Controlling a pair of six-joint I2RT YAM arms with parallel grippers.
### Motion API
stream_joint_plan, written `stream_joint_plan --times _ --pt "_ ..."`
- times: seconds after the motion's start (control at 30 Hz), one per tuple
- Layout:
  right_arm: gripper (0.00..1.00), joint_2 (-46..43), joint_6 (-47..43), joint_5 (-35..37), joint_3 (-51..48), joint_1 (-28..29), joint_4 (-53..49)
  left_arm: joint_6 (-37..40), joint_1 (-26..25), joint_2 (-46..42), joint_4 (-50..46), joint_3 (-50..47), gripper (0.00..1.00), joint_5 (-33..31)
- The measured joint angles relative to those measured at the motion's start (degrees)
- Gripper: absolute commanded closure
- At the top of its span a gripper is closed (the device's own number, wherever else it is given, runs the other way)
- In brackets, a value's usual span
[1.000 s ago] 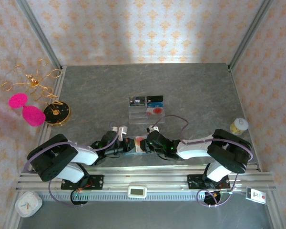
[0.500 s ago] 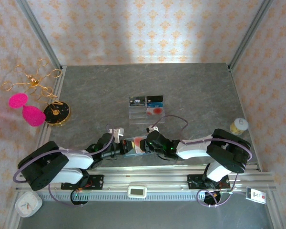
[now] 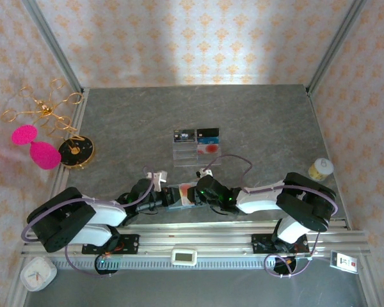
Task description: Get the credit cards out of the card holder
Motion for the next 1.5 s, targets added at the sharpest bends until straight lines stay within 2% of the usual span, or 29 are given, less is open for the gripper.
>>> stream_joint_plan --times 0.33,0.63,0.97,1.13,1.27,1.4,1.5 --pt "0.72 0.09 -0.04 0.04 0.0 -0.02 0.04 -0.7 -0.2 4.26 5.44 0.26 0.77 0.0" --pt "0.72 0.31 -0.04 0.0 0.04 -0.02 0.46 -1.27 -0.85 -2.86 -4.07 0.11 0.74 -5.05" --pt "0.72 0.46 -0.07 -0.02 0.04 -0.02 0.7 -2.54 -2.05 -0.15 -4.72 2.89 0.75 -5.66" --pt "0.72 0.46 -0.07 -0.02 0.04 -0.02 0.79 -2.49 -3.15 -0.26 -8.98 4.9 0.78 -7.78" --pt "0.73 0.46 -0.07 -0.02 0.04 -0.02 0.83 -2.4 -3.54 0.04 -10.4 5.51 0.86 -8.74" --pt "0.73 0.46 -0.07 -0.02 0.02 -0.02 0.85 -2.56 -3.54 0.61 -9.64 5.01 1.0 -9.42" --pt "0.73 0.46 -0.07 -0.15 0.02 -0.02 0.9 -2.99 -3.54 0.61 -8.2 4.09 1.0 -9.51"
